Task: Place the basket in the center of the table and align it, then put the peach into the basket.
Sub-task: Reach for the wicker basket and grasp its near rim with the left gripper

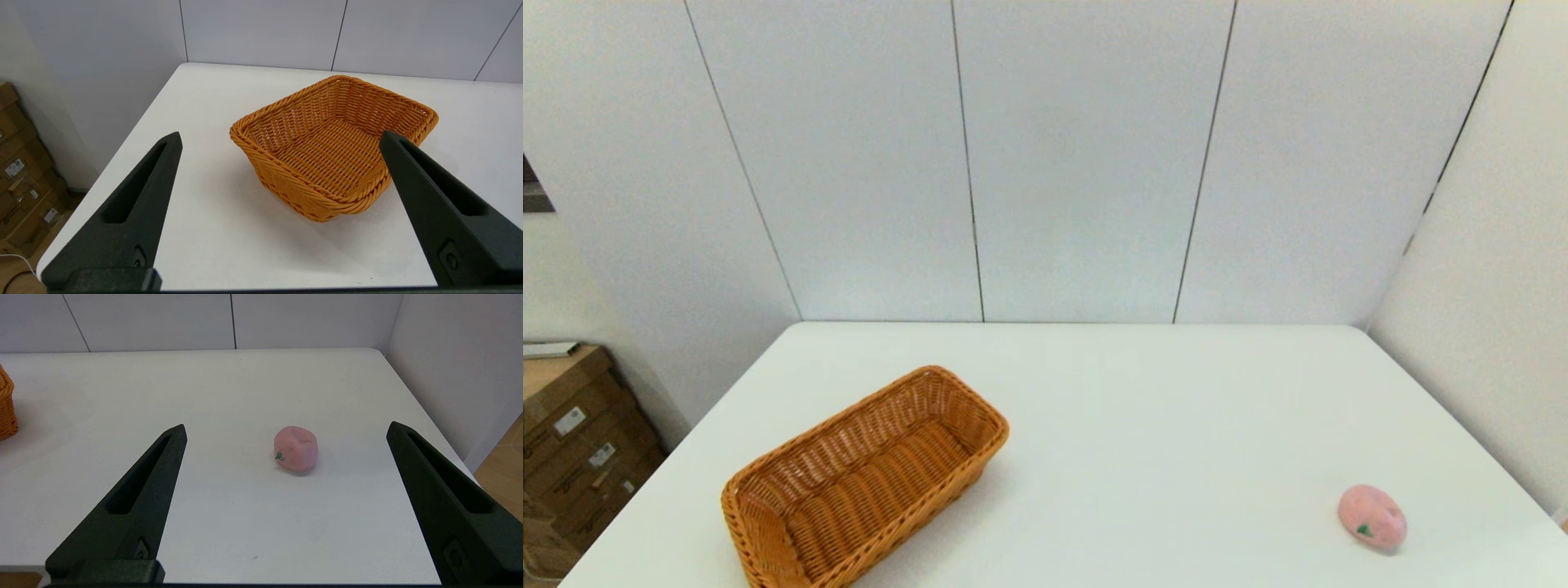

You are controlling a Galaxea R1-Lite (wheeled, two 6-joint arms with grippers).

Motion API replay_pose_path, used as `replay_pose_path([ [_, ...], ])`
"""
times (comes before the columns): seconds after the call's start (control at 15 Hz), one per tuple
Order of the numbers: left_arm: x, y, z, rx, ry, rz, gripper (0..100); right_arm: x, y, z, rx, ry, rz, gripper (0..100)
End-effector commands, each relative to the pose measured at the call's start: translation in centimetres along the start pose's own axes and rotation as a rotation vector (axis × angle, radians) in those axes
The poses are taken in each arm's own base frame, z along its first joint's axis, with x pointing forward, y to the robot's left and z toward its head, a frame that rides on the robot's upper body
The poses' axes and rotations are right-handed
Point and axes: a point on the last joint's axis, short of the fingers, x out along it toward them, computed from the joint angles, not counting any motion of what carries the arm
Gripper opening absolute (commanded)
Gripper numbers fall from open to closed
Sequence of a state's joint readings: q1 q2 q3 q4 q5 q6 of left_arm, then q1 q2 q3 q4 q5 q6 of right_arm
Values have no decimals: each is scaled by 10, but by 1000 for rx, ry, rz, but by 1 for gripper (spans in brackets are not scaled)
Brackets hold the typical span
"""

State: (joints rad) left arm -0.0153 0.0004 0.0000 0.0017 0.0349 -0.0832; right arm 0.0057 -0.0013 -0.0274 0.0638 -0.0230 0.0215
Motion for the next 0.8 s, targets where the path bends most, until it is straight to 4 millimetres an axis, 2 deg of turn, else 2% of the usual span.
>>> replay_pose_path([
  [0.07, 0, 0, 0, -1, -2, 0, 100, 0, 0, 0, 0, 0, 0, 100],
  [0.33, 0, 0, 2, -5, -15, 7, 100, 0, 0, 0, -2, 2, 0, 100],
  [0.47, -7, -1, 22, -29, -96, 30, 100, 0, 0, 0, -2, 2, 0, 100],
  [0.6, -16, -2, 39, -28, -42, 29, 100, 0, 0, 0, -2, 0, 0, 100],
  [0.73, -18, 0, 33, -7, 103, 113, 100, 0, 0, 0, 0, 0, 0, 100],
  [0.8, -18, 1, 34, 0, 103, 148, 100, 0, 0, 0, -2, 0, 0, 100],
])
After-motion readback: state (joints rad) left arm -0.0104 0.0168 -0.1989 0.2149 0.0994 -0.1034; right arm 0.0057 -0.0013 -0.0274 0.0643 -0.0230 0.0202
